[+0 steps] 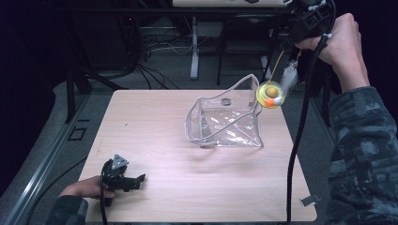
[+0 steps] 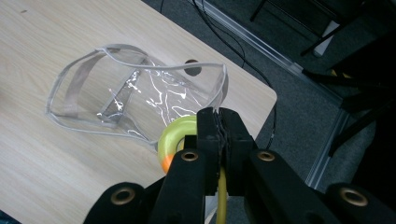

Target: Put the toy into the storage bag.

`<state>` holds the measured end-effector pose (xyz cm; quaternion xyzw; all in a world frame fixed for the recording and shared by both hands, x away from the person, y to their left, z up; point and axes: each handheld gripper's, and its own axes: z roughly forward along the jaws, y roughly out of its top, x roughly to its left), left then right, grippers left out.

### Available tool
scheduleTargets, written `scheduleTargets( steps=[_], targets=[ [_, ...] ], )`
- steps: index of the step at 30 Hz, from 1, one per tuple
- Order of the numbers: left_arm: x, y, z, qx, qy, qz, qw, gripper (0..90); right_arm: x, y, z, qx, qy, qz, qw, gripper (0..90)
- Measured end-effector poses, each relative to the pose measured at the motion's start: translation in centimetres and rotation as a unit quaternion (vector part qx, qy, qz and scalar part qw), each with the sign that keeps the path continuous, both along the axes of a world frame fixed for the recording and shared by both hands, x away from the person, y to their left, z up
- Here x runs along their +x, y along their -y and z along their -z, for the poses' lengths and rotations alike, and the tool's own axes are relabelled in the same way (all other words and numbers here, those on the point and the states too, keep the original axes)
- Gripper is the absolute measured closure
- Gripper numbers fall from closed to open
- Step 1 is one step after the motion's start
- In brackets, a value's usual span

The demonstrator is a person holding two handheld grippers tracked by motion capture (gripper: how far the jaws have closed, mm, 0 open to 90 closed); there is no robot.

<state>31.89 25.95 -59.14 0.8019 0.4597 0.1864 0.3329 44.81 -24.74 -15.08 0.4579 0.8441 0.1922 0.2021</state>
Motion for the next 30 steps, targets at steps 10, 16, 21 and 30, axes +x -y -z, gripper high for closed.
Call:
scheduleTargets(
  steps=[10, 16, 21, 30],
  targets=[
    [0.0, 0.0, 0.0, 0.0, 0.0, 0.0, 1.0, 0.0, 0.4, -1.4, 0.0, -0.004, 0.001, -0.015, 0.9999, 87.9],
    [0.0, 0.0, 0.0, 0.0, 0.0, 0.0, 1.0, 0.0, 0.7, -2.6, -0.1, -0.002, 0.003, -0.022, 0.9997, 88.0],
    [0.0, 0.0, 0.0, 0.0, 0.0, 0.0, 1.0, 0.0, 1.0, -3.1, -0.2, -0.002, 0.003, -0.027, 0.9996, 88.0],
    [0.0, 0.0, 0.0, 0.0, 0.0, 0.0, 1.0, 0.0, 1.8, -4.9, 0.5, 0.006, -0.003, -0.044, 0.999, 87.9]
  ],
)
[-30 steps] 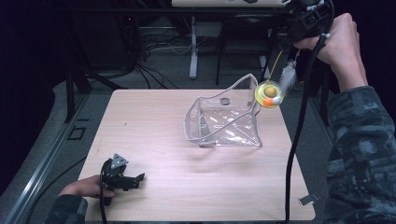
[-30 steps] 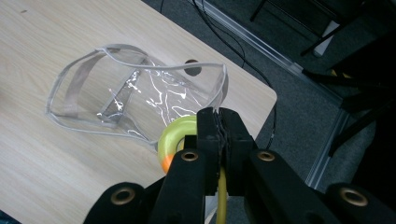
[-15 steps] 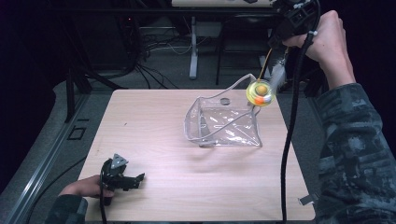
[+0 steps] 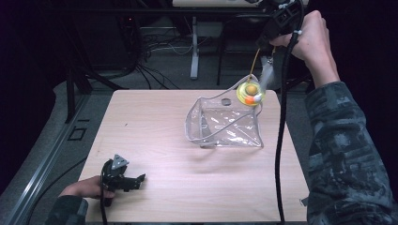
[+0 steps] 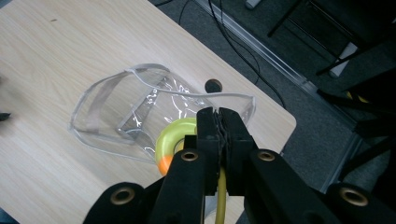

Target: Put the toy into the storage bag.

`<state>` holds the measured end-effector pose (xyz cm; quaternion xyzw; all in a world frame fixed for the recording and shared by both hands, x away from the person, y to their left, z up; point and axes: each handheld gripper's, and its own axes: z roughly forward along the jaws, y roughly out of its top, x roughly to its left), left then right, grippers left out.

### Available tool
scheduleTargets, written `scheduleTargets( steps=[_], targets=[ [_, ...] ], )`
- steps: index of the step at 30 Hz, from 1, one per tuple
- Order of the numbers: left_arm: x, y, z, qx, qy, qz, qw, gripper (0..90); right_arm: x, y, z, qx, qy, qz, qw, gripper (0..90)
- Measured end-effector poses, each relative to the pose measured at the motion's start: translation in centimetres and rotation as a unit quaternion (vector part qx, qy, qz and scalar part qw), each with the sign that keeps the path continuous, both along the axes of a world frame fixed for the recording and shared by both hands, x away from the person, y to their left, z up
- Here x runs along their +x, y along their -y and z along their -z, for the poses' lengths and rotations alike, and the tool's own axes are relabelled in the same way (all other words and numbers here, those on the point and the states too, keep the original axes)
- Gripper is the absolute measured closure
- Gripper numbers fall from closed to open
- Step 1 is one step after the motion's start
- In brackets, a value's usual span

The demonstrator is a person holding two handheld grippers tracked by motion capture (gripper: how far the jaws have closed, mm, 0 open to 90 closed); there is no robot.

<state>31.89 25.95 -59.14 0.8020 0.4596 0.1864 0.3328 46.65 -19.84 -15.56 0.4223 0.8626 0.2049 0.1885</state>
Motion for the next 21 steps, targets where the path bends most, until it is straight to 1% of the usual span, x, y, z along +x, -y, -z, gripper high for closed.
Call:
scheduleTargets(
  steps=[4, 11, 12, 13, 14, 16, 17, 18, 19, 20, 21],
  targets=[
    [0.0, 0.0, 0.0, 0.0, 0.0, 0.0, 1.0, 0.0, 0.5, -1.0, 0.7, 0.005, -0.007, -0.009, 0.9999, 87.9],
    [0.0, 0.0, 0.0, 0.0, 0.0, 0.0, 1.0, 0.0, 1.0, -1.8, 1.7, 0.007, -0.018, -0.02, 0.9996, 87.9],
    [0.0, 0.0, 0.0, 0.0, 0.0, 0.0, 1.0, 0.0, 1.2, -2.1, 2.0, 0.012, -0.02, -0.021, 0.9995, 87.9],
    [0.0, 0.0, 0.0, 0.0, 0.0, 0.0, 1.0, 0.0, 1.2, -2.1, 2.0, 0.012, -0.02, -0.021, 0.9995, 87.9],
    [0.0, 0.0, 0.0, 0.0, 0.0, 0.0, 1.0, 0.0, 1.4, -2.3, 2.4, 0.011, -0.025, -0.024, 0.9993, 87.9],
    [0.0, 0.0, 0.0, 0.0, 0.0, 0.0, 1.0, 0.0, 1.5, -2.4, 2.7, 0.012, -0.027, -0.024, 0.9993, 87.9],
    [0.0, 0.0, 0.0, 0.0, 0.0, 0.0, 1.0, 0.0, 1.7, -2.6, 3.1, 0.013, -0.032, -0.026, 0.9991, 87.9],
    [0.0, 0.0, 0.0, 0.0, 0.0, 0.0, 1.0, 0.0, 1.7, -2.6, 3.1, 0.013, -0.032, -0.026, 0.9991, 87.9],
    [0.0, 0.0, 0.0, 0.0, 0.0, 0.0, 1.0, 0.0, 1.9, -2.6, 3.5, 0.015, -0.036, -0.026, 0.9989, 87.9],
    [0.0, 0.0, 0.0, 0.0, 0.0, 0.0, 1.0, 0.0, 1.9, -2.6, 3.5, 0.015, -0.036, -0.026, 0.9989, 87.9],
    [0.0, 0.0, 0.0, 0.0, 0.0, 0.0, 1.0, 0.0, 2.1, -2.8, 3.9, 0.013, -0.039, -0.026, 0.9988, 87.9]
  ],
)
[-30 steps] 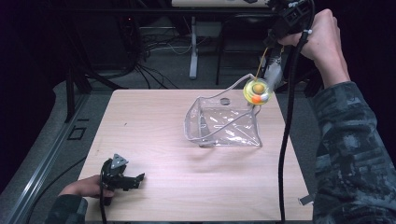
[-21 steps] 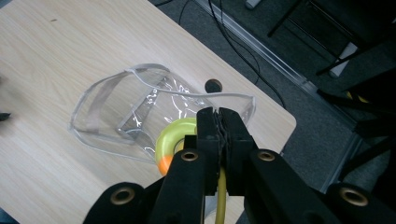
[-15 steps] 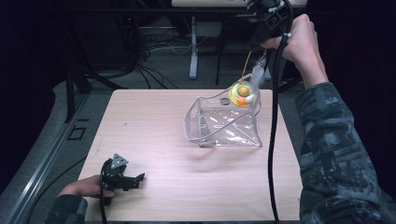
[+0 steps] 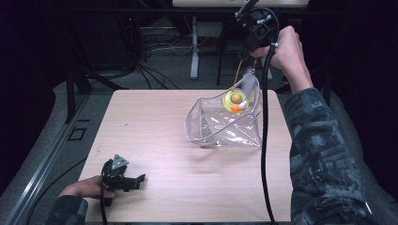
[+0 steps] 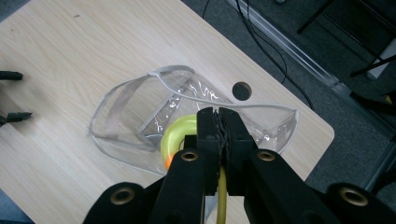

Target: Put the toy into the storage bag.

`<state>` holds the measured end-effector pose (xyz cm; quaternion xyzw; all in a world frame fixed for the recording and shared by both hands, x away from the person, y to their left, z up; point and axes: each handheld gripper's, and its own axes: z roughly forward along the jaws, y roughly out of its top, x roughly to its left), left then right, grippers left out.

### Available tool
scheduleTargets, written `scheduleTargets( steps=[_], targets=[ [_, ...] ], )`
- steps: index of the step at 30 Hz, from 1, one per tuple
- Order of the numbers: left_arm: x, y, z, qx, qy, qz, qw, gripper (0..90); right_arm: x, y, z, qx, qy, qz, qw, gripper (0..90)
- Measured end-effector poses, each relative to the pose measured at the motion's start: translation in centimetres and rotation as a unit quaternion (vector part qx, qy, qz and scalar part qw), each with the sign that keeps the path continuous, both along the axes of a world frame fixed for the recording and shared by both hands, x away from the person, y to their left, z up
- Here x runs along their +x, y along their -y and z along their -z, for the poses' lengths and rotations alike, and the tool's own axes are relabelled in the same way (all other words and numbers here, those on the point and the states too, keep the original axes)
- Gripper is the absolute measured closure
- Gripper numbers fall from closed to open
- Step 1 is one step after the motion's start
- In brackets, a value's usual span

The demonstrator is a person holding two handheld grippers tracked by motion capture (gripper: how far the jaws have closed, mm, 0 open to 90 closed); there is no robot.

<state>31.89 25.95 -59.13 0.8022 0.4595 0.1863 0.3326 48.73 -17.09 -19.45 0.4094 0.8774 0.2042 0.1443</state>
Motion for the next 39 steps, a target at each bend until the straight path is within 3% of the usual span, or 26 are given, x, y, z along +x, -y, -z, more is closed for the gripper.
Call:
scheduleTargets(
  steps=[8, 25, 39],
  targets=[
    [0.0, 0.0, 0.0, 0.0, 0.0, 0.0, 1.0, 0.0, 0.4, -0.3, 1.9, -0.007, -0.013, -0.003, 0.9999, 87.9],
    [0.0, 0.0, 0.0, 0.0, 0.0, 0.0, 1.0, 0.0, 0.9, 1.2, 6.4, -0.012, -0.049, 0.01, 0.9987, 87.8],
    [0.0, 0.0, 0.0, 0.0, 0.0, 0.0, 1.0, 0.0, 1.4, 2.0, 8.7, -0.012, -0.043, 0.016, 0.9989, 87.7]
  ],
)
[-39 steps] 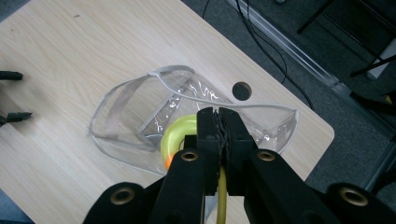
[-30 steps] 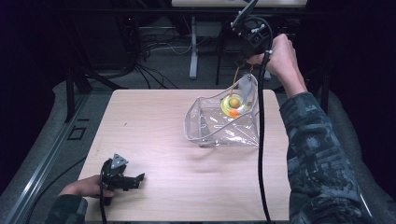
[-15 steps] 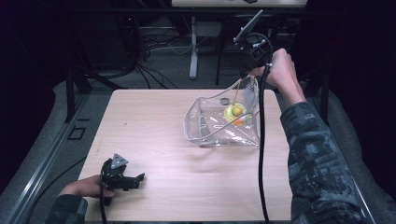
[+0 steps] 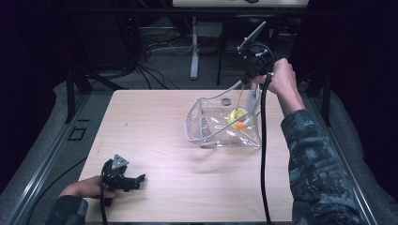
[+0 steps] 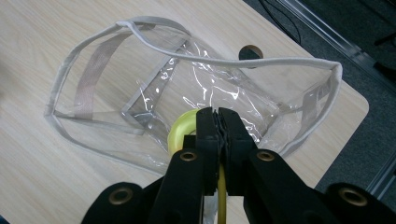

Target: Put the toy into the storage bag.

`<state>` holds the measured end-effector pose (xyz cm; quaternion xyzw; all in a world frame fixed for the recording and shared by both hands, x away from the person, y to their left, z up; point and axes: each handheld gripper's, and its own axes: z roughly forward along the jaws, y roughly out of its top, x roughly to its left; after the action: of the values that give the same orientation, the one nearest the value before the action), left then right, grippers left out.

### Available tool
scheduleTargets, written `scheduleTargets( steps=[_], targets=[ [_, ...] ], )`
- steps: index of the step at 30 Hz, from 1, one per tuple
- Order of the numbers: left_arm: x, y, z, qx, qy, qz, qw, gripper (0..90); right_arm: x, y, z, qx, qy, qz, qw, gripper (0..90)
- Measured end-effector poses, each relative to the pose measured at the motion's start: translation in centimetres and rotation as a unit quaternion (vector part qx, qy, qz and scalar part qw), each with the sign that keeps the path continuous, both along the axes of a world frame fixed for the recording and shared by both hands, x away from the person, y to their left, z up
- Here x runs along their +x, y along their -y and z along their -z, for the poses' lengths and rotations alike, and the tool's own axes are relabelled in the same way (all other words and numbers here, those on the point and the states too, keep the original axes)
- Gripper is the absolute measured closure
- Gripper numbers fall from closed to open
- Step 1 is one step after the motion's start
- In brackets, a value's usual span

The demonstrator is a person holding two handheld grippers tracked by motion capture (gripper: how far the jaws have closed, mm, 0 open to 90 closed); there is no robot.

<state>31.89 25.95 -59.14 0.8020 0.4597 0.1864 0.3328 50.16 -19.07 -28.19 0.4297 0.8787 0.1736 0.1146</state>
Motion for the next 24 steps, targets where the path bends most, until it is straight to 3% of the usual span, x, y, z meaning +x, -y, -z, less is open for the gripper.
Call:
scheduleTargets(
  steps=[6, 24],
  targets=[
    [0.0, 0.0, 0.0, 0.0, 0.0, 0.0, 1.0, 0.0, 0.3, 0.0, 1.3, 0.004, 0.003, 0.008, 1.0, 87.7],
    [0.0, 0.0, 0.0, 0.0, 0.0, 0.0, 1.0, 0.0, 0.6, 0.2, 5.3, -0.021, -0.046, 0.009, 0.9987, 87.3]
  ],
)
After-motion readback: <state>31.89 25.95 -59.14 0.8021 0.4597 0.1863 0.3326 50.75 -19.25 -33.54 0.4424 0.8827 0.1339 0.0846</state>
